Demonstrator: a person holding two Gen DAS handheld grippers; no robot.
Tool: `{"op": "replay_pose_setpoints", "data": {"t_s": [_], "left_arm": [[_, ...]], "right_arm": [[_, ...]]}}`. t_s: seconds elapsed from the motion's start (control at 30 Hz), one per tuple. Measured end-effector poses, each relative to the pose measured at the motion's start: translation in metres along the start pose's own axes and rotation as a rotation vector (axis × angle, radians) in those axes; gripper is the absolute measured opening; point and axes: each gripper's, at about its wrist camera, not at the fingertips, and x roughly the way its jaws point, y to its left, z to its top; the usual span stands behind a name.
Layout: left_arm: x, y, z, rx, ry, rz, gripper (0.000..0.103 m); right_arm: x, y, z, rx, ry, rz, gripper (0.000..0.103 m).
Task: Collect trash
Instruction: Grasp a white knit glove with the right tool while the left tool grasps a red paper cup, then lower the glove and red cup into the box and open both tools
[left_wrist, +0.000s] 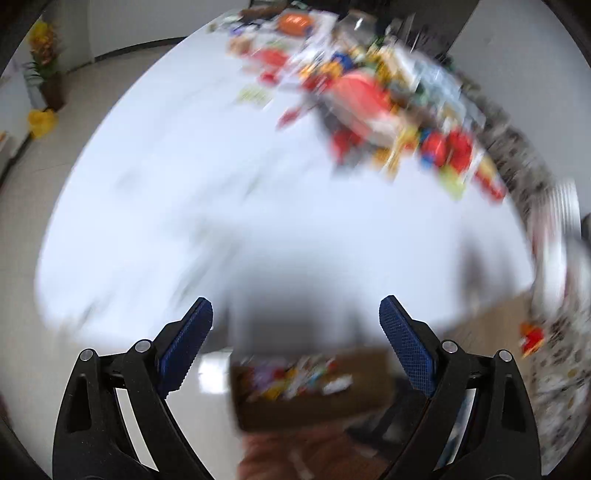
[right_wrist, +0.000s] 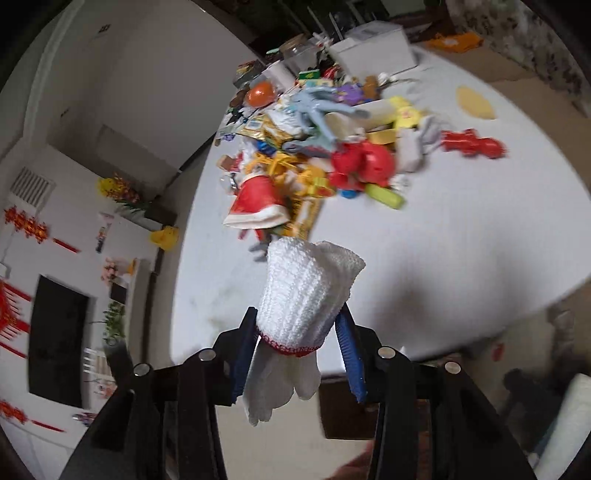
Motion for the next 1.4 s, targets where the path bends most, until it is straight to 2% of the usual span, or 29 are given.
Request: {"op": "replay_pose_setpoints", "data": {"t_s": [0.1, 0.2, 0.27, 0.37, 0.4, 0.43, 0.47, 0.63, 0.73, 0.9, 1.0, 1.07, 1.17, 1.27, 1.33, 1.4], "left_arm": [[0.018, -0.017, 0.055, -0.058, -0.023, -0.106, 0.09], [0.039, -0.025, 0.102, -0.133, -0.033, -0.117, 0.09], [0.058, -0.029, 0.125, -0.16, -0.012, -0.092, 0.09], [0.092, -0.041, 0.155, -0.127, 0.051, -0.003, 0.089], [0.097, -0.043, 0.157, -0.119, 0.062, 0.014, 0.072], [0.1, -0.044, 0.159, -0.109, 0.078, 0.009, 0.032], [0.101, -0.045, 0.159, -0.106, 0.09, 0.002, 0.02], [0.075, -0.042, 0.154, -0.099, 0.056, -0.081, 0.009], [0.046, -0.037, 0.148, -0.081, 0.028, -0.139, 0.008], [-0.008, -0.016, 0.119, -0.063, -0.007, -0.231, 0.008], [-0.043, -0.002, 0.08, -0.012, -0.02, -0.252, 0.008], [-0.055, 0.006, 0.05, 0.021, -0.008, -0.232, 0.008], [-0.06, 0.021, 0.002, 0.023, 0.05, -0.22, 0.008], [-0.05, 0.031, -0.051, -0.021, 0.14, -0.203, 0.008], [-0.03, 0.034, -0.091, -0.028, 0.214, -0.164, 0.008], [-0.006, 0.037, -0.119, -0.056, 0.271, -0.164, 0.008]], "right_arm": [[-0.018, -0.007, -0.017, -0.01, -0.022, -0.031, 0.045], [-0.029, -0.015, -0.03, 0.008, -0.033, -0.031, 0.045], [-0.031, -0.021, -0.034, 0.021, -0.036, -0.034, 0.045], [-0.03, -0.026, -0.036, 0.033, -0.038, -0.041, 0.045], [-0.03, -0.028, -0.037, 0.038, -0.039, -0.042, 0.045], [-0.03, -0.03, -0.038, 0.047, -0.038, -0.04, 0.045], [-0.031, -0.032, -0.039, 0.053, -0.038, -0.038, 0.045], [-0.029, -0.033, -0.036, 0.053, -0.034, -0.024, 0.045], [-0.023, -0.028, -0.032, 0.039, -0.022, -0.008, 0.045], [-0.01, -0.011, -0.033, -0.039, 0.028, -0.005, 0.045], [0.002, 0.0, -0.045, -0.114, 0.087, -0.026, 0.045], [0.014, 0.003, -0.057, -0.15, 0.136, -0.035, 0.045], [0.031, 0.002, -0.077, -0.185, 0.202, -0.067, 0.045], [0.052, -0.006, -0.102, -0.215, 0.275, -0.11, 0.045], [0.067, -0.013, -0.116, -0.225, 0.311, -0.131, 0.044], [0.086, -0.023, -0.131, -0.228, 0.354, -0.163, 0.044]]}}
